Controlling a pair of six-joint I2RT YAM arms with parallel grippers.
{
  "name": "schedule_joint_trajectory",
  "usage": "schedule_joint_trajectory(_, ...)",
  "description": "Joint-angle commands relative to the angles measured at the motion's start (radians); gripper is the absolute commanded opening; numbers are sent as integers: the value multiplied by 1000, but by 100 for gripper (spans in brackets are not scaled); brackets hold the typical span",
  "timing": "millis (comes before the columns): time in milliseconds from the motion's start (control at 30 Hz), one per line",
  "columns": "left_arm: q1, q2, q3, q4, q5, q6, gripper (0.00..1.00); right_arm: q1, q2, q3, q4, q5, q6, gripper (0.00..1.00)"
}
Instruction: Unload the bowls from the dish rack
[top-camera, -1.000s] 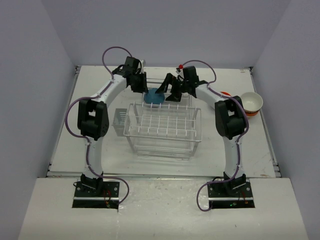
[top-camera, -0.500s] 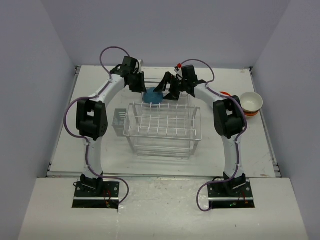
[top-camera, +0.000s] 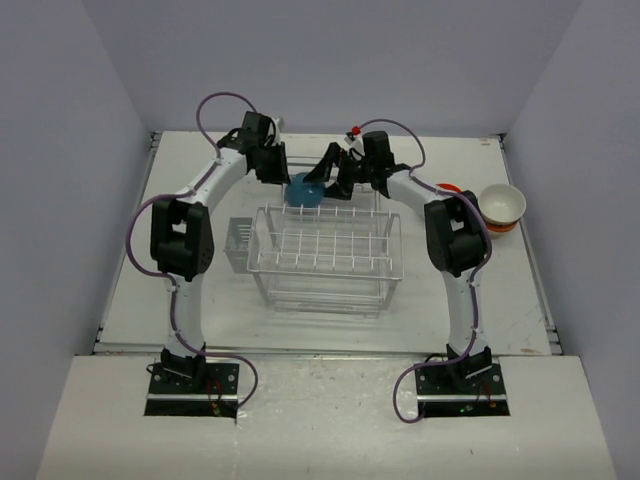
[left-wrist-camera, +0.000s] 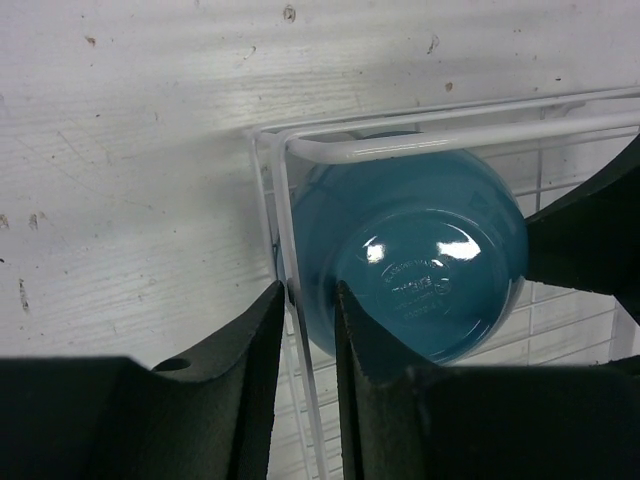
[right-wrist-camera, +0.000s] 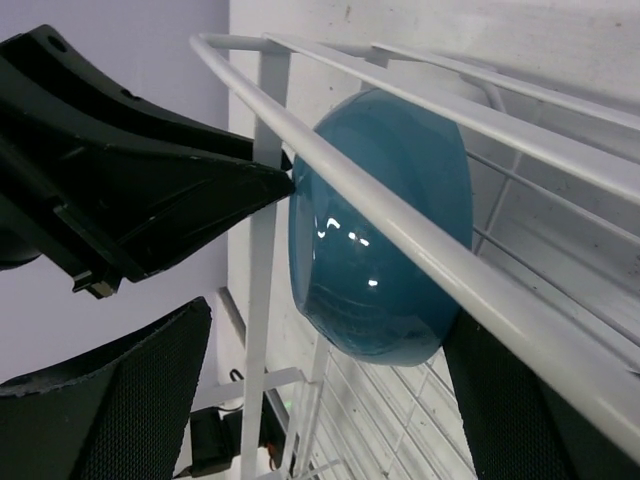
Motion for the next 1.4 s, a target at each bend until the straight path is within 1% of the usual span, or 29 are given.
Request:
schedule_joint_trajectory(0, 23, 34, -32, -90, -86, 47, 27, 13, 15, -45, 111, -80, 89, 93)
schedule_joint_trajectory(67, 23, 36, -27, -90, -82, 47, 27, 13, 21, -48, 144, -100, 114, 89)
schedule_joint_trajectory(167, 23, 37, -20, -96, -82, 49, 29, 13, 35, -39, 148, -126, 146, 84)
schedule_joint_trajectory(200, 23, 36, -18, -94, -81, 49, 31, 14, 50, -30, 141, -132, 152, 79)
schedule_joint_trajectory(233, 23, 36, -17, -94, -79, 49, 32, 16, 55, -14, 127, -134, 155, 75)
schedule_joint_trajectory(333, 23, 42, -3, -99, -73, 51, 37, 19, 53, -17, 133, -140, 165, 68)
schedule_joint_trajectory(400, 23, 46, 12, -103, -66, 55, 39, 21, 56, -14, 128, -149, 180, 63)
schedule_joint_trajectory(433, 23, 48, 16, -105, -64, 57, 39, 21, 62, -3, 121, -149, 186, 56)
schedule_joint_trajectory(600, 23, 53, 32, -108, -46, 58, 43, 21, 82, 41, 52, -151, 191, 43)
schedule_joint_trajectory(633, 24, 56, 42, -110, -40, 60, 43, 19, 82, 44, 46, -142, 194, 42)
schedule_joint_trajectory(667, 23, 59, 43, -110, -38, 60, 43, 19, 85, 46, 43, -140, 197, 36)
schedule_joint_trajectory(800, 24, 66, 55, -113, -24, 63, 44, 19, 105, 75, 38, -148, 215, 20)
schedule_joint_trajectory(833, 24, 68, 58, -113, -21, 64, 44, 19, 108, 78, 12, -137, 214, 15)
schedule_joint_trajectory(867, 24, 68, 59, -113, -21, 64, 44, 19, 113, 87, 4, -140, 215, 3)
schedule_joint_trajectory(900, 24, 63, 57, -111, -21, 66, 44, 21, 116, 90, 1, -143, 214, 0)
schedule_joint_trajectory(1000, 26, 54, 54, -99, -18, 69, 45, 21, 104, 69, 9, -149, 200, 0)
schedule_joint_trajectory(1133, 32, 31, 37, -74, 6, 69, 53, 21, 53, 3, 82, -169, 189, 0)
schedule_joint_trajectory(1233, 34, -9, 6, -30, 34, 69, 56, 21, -13, -60, 134, -212, 177, 0)
schedule_joint_trajectory(1300, 35, -45, -20, 11, 49, 66, 57, 19, -69, -83, 127, -237, 157, 0)
schedule_joint_trajectory(1367, 35, -68, -27, 45, 74, 60, 62, 19, -103, -91, 106, -258, 134, 0)
